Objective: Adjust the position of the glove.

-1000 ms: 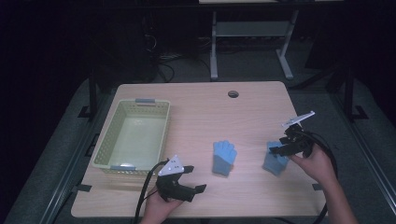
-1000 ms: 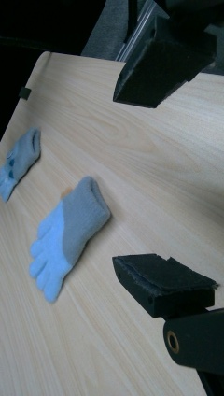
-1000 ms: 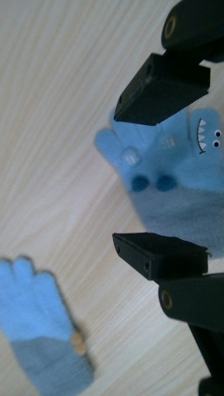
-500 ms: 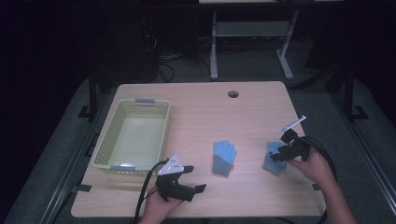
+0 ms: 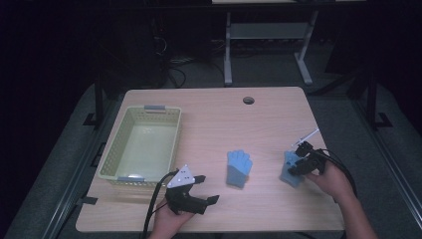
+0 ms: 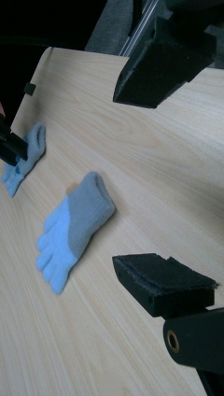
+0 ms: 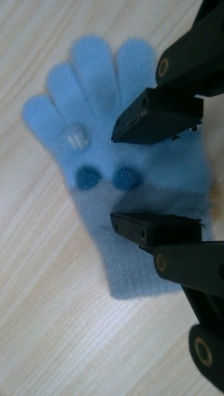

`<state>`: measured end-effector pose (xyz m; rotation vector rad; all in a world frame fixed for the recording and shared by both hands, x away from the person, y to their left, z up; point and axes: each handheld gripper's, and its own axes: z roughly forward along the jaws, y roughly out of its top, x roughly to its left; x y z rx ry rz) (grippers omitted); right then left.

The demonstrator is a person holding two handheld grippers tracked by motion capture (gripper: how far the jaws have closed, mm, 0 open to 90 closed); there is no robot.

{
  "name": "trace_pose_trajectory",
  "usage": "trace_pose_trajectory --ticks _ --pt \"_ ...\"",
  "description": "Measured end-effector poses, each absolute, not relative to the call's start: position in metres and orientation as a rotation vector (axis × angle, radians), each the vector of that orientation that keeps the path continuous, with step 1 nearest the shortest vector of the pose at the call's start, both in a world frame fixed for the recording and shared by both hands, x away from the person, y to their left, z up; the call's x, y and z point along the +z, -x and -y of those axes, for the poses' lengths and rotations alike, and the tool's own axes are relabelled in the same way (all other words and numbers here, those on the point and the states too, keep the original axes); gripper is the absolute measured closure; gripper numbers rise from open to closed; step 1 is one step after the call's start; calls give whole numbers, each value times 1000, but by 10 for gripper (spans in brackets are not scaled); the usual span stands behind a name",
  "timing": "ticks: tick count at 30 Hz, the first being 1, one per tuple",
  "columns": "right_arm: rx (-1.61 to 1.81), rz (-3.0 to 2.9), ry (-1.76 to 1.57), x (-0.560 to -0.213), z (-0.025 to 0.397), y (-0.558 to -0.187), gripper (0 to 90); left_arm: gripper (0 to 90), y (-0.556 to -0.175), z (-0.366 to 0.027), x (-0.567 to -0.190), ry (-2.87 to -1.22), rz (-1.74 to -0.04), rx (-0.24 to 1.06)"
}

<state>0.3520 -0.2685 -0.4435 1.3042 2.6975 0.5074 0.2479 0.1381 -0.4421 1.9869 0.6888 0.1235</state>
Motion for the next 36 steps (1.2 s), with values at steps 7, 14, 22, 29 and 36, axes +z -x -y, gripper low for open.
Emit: trace_pose_trajectory --ticks 7,14,22,29,36 --pt "529 -2695 -1323 -443 273 -355 634 178 -247 -138 -442 -1983 -688 124" --pt "535 -2679 -1334 -443 277 -357 748 177 -248 -137 -443 -1978 -687 128" --pt "557 -2690 -1308 -441 278 -356 809 179 -246 -142 -439 -1946 -690 160" --pt "547 -2688 -1236 -435 270 -348 814 178 -247 -143 -439 -1944 -700 158" --pt "600 -2662 -1190 -408 264 -344 814 179 -247 -143 -438 -1938 -701 162"
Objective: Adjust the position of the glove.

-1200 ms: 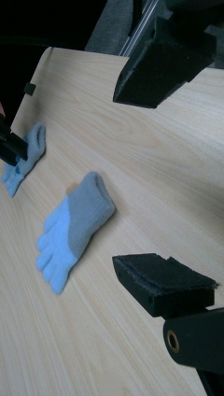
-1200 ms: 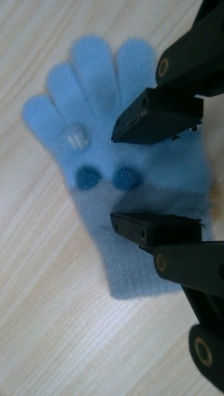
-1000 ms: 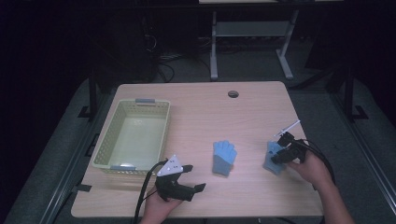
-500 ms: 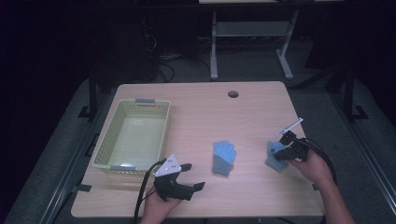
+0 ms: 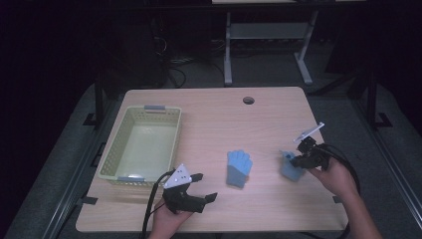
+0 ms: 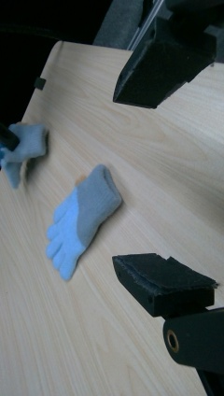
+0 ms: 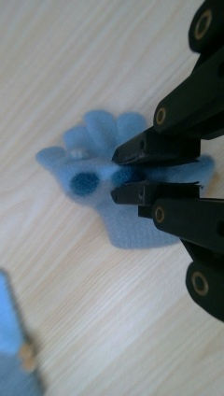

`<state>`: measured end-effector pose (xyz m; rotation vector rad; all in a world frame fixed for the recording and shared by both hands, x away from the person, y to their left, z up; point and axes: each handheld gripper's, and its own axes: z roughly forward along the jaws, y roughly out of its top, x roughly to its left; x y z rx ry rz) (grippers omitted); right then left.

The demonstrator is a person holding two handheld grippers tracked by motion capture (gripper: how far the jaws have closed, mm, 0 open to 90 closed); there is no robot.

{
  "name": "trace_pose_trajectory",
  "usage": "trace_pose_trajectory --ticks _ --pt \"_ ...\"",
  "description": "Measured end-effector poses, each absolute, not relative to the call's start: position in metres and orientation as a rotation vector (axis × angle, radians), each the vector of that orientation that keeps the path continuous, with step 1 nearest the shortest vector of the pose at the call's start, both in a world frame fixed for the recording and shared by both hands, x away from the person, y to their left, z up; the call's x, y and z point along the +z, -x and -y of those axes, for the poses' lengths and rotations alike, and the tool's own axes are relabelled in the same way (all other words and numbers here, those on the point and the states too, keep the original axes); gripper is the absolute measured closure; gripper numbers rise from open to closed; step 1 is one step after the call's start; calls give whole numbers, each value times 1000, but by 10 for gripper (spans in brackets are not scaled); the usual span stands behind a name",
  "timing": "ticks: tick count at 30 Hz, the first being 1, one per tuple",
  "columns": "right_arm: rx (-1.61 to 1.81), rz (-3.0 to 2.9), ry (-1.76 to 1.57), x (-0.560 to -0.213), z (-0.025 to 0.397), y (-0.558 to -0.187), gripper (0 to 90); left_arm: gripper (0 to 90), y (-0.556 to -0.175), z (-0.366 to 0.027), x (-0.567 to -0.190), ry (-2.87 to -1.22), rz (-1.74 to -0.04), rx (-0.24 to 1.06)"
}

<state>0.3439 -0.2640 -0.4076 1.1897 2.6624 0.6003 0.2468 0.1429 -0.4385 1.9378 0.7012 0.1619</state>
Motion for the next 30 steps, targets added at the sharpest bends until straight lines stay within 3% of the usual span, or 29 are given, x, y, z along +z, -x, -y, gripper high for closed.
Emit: trace_pose_trajectory --ticks 30 --pt "767 -2688 -1017 -348 203 -347 809 179 -245 -144 -437 -1943 -697 177"
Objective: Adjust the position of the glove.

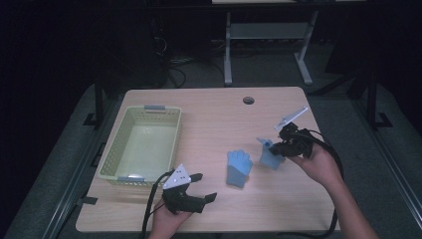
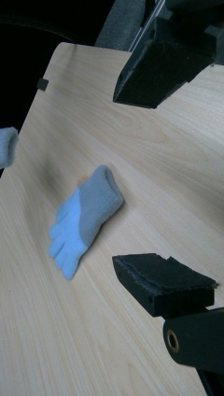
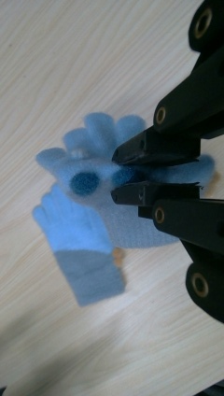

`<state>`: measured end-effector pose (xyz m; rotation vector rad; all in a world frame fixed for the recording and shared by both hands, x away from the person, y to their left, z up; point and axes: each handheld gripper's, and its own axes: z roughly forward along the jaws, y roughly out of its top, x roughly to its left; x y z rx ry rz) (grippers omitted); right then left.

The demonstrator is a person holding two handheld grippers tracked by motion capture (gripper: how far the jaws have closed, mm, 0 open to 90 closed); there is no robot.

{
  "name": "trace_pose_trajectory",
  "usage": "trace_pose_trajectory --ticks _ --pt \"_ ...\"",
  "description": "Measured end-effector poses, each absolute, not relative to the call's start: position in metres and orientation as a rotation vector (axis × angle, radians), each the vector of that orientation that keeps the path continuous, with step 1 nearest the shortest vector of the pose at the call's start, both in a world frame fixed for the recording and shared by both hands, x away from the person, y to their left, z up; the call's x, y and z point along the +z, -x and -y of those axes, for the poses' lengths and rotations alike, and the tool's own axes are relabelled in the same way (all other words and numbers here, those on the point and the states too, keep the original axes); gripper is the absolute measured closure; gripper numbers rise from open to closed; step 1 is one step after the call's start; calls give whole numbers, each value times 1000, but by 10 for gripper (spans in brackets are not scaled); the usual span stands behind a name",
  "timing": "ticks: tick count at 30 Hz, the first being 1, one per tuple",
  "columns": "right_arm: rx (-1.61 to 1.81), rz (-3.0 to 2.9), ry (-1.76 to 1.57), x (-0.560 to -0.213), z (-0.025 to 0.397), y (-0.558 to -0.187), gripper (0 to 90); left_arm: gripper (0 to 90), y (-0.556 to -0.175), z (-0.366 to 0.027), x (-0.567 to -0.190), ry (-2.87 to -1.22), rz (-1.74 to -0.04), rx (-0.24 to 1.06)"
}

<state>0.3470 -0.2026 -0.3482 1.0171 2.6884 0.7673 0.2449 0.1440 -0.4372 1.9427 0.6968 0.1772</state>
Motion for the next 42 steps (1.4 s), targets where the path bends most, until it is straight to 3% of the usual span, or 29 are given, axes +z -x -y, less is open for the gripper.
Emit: trace_pose_trajectory --ticks 18,42 --pt "806 -2751 -943 -350 160 -355 806 179 -245 -145 -436 -1939 -697 180" --pt "751 -2889 -904 -393 115 -364 800 179 -244 -148 -434 -1924 -700 183"
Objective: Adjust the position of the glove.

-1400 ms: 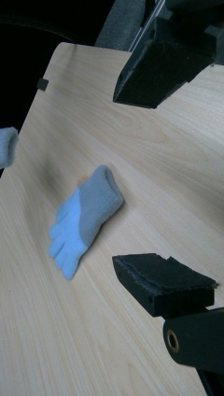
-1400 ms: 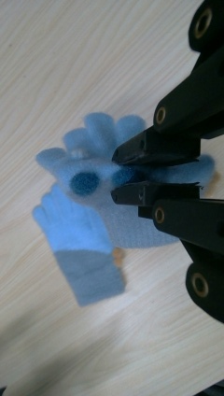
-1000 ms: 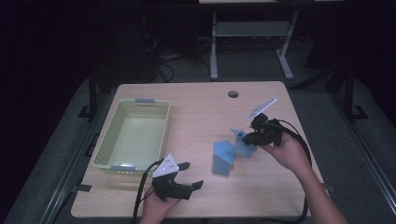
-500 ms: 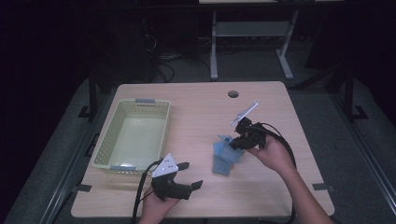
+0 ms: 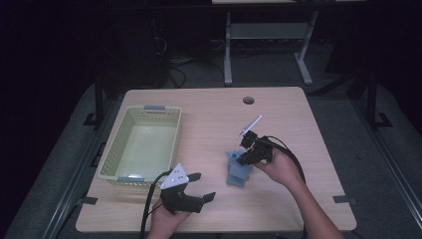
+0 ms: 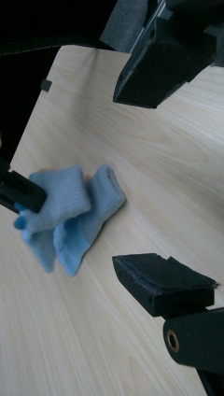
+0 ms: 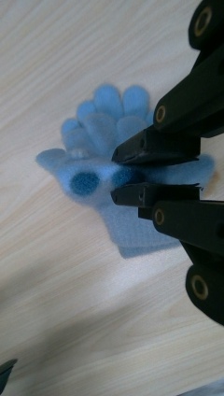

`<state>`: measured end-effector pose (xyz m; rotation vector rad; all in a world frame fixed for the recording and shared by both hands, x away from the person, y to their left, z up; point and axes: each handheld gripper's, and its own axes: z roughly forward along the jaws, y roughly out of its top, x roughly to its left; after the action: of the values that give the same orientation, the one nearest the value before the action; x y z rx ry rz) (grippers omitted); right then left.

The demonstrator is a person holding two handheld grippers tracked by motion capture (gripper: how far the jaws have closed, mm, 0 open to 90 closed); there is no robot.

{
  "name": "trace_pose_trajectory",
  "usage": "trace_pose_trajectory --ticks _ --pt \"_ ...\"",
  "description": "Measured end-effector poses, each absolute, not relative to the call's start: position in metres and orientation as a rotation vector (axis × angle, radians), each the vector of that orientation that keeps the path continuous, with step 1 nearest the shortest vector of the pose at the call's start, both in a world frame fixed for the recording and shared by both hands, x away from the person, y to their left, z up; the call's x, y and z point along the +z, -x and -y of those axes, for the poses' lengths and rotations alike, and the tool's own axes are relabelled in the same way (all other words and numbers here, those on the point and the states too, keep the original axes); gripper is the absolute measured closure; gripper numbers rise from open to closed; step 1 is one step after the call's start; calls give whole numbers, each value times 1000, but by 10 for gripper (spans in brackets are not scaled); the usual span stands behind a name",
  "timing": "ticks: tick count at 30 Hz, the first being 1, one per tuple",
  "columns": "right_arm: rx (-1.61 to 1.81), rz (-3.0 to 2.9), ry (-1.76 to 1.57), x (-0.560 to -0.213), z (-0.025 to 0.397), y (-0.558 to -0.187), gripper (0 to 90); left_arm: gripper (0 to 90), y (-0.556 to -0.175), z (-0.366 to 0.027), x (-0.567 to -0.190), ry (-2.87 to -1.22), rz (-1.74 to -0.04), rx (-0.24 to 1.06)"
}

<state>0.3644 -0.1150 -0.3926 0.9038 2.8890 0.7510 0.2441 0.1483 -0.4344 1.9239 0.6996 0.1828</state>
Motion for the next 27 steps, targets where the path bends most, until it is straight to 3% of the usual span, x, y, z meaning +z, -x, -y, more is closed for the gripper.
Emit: trace_pose_trajectory --ticks 13,22,27 --pt "663 -2914 -934 -409 105 -365 753 178 -244 -148 -434 -1919 -697 173" --pt "636 -2897 -976 -426 101 -366 617 179 -244 -149 -434 -1927 -702 173" --pt "741 -2838 -1012 -421 106 -364 627 204 -245 -149 -436 -1931 -702 166"
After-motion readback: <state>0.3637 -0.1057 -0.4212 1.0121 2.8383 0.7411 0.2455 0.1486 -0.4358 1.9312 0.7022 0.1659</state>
